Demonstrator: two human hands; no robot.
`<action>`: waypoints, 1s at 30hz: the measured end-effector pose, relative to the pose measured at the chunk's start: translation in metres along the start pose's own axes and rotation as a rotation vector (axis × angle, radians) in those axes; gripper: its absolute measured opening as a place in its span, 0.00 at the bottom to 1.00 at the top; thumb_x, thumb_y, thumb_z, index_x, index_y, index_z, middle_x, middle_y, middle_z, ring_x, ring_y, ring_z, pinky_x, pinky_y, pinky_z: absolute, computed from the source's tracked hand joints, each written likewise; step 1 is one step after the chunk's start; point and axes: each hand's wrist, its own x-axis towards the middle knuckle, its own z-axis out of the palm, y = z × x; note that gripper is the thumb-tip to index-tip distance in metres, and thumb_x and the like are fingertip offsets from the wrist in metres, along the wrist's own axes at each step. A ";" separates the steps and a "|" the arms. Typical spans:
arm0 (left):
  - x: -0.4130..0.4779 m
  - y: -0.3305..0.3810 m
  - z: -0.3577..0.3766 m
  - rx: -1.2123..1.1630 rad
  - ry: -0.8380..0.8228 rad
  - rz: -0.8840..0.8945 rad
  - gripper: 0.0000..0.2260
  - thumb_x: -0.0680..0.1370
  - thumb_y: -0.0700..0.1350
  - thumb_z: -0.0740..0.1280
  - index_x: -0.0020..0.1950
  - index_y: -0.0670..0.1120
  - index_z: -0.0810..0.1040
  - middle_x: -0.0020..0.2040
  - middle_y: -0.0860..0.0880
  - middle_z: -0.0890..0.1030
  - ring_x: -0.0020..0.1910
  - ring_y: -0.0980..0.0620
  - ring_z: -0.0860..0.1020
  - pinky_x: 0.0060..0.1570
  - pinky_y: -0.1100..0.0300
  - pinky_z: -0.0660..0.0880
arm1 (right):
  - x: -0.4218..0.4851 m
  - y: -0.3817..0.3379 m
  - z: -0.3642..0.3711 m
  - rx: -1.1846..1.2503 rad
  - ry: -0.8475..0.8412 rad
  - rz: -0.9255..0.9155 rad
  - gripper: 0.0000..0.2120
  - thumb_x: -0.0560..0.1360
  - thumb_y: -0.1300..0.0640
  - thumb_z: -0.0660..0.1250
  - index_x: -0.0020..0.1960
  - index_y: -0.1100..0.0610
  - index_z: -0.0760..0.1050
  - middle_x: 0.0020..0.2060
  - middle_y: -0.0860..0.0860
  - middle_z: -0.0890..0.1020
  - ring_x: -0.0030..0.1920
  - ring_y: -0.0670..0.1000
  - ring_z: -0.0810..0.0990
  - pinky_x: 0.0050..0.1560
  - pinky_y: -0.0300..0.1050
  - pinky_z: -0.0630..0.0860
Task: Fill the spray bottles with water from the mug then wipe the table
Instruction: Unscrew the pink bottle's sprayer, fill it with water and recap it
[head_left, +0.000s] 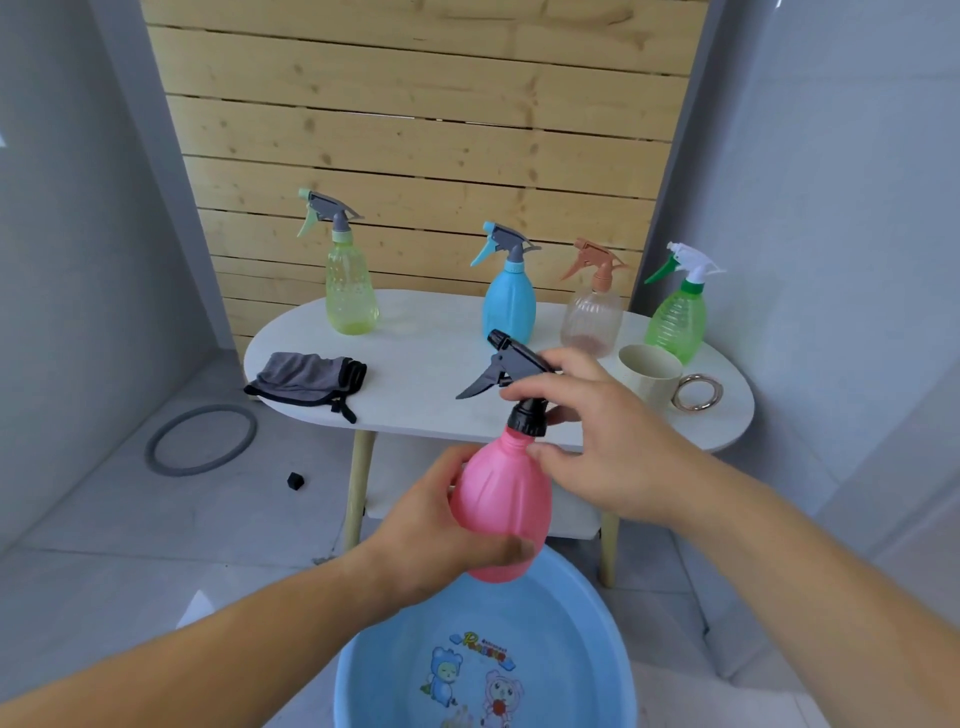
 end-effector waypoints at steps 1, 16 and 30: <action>0.001 0.000 0.000 0.002 0.003 -0.001 0.38 0.61 0.47 0.85 0.66 0.62 0.73 0.58 0.55 0.81 0.56 0.54 0.82 0.51 0.52 0.85 | 0.001 0.000 0.002 0.043 0.006 0.006 0.18 0.75 0.62 0.70 0.62 0.48 0.78 0.59 0.42 0.71 0.58 0.41 0.76 0.63 0.33 0.72; 0.020 0.011 -0.015 0.028 -0.025 -0.008 0.35 0.67 0.41 0.84 0.68 0.61 0.73 0.58 0.54 0.81 0.55 0.56 0.82 0.49 0.56 0.84 | 0.031 0.009 -0.005 0.180 -0.084 0.065 0.32 0.76 0.66 0.66 0.74 0.43 0.65 0.60 0.42 0.79 0.61 0.43 0.79 0.66 0.50 0.74; 0.149 0.015 -0.045 0.080 0.203 0.099 0.39 0.59 0.53 0.83 0.68 0.58 0.73 0.59 0.53 0.80 0.55 0.54 0.80 0.52 0.56 0.81 | 0.152 0.068 -0.005 0.103 0.003 0.042 0.31 0.77 0.65 0.65 0.75 0.45 0.63 0.50 0.38 0.78 0.59 0.46 0.77 0.65 0.43 0.71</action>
